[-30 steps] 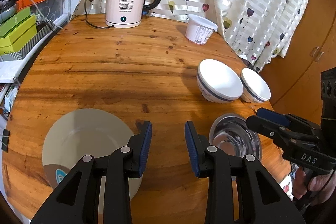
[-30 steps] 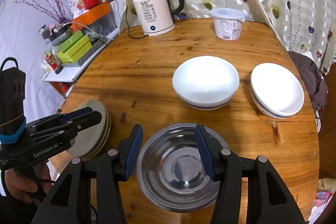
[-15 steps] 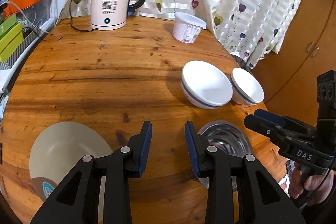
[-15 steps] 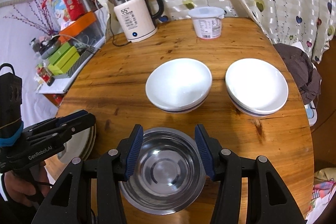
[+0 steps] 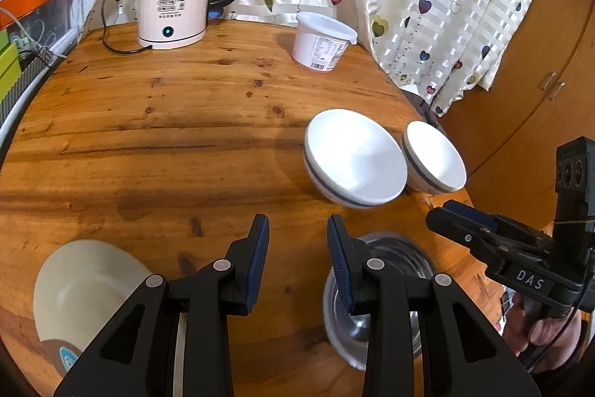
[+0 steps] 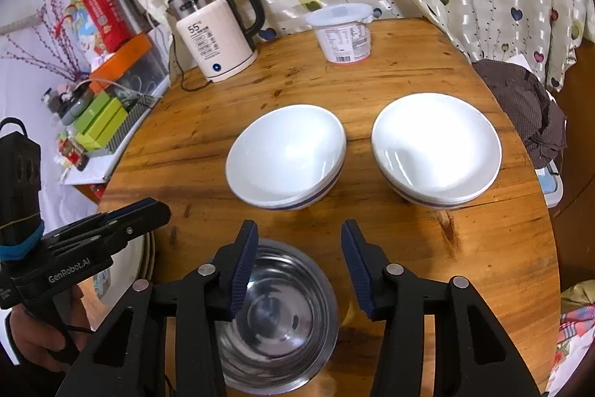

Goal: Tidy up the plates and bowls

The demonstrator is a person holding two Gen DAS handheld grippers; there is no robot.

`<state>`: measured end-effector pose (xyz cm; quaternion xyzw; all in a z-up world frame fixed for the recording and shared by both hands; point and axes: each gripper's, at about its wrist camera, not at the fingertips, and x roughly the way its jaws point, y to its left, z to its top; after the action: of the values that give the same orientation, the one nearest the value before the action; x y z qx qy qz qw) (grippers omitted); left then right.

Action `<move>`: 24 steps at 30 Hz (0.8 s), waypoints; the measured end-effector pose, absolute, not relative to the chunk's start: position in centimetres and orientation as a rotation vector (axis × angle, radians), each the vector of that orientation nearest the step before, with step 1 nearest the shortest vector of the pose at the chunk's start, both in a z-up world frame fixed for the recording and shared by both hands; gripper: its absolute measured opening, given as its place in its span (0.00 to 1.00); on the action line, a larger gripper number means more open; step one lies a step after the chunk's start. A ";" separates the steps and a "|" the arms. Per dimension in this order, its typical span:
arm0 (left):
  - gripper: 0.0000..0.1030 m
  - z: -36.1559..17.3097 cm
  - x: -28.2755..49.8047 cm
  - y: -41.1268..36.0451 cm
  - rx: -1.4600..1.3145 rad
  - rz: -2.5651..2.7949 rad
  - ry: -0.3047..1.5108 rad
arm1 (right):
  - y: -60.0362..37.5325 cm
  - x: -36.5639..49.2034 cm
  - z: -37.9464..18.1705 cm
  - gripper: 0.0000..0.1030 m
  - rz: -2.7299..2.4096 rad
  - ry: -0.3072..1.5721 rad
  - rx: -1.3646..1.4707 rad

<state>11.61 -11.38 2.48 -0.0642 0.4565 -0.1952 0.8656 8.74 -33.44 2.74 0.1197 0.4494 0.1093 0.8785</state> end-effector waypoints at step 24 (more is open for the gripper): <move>0.33 0.9 17.1 -15.0 -0.156 -0.439 0.988 | -34.6 13.3 1.3 0.24 0.206 0.951 0.312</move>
<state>17.12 -14.97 0.93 -0.0742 0.4698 -0.2089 0.8545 13.28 -34.61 1.31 0.1494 0.4551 0.0987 0.8722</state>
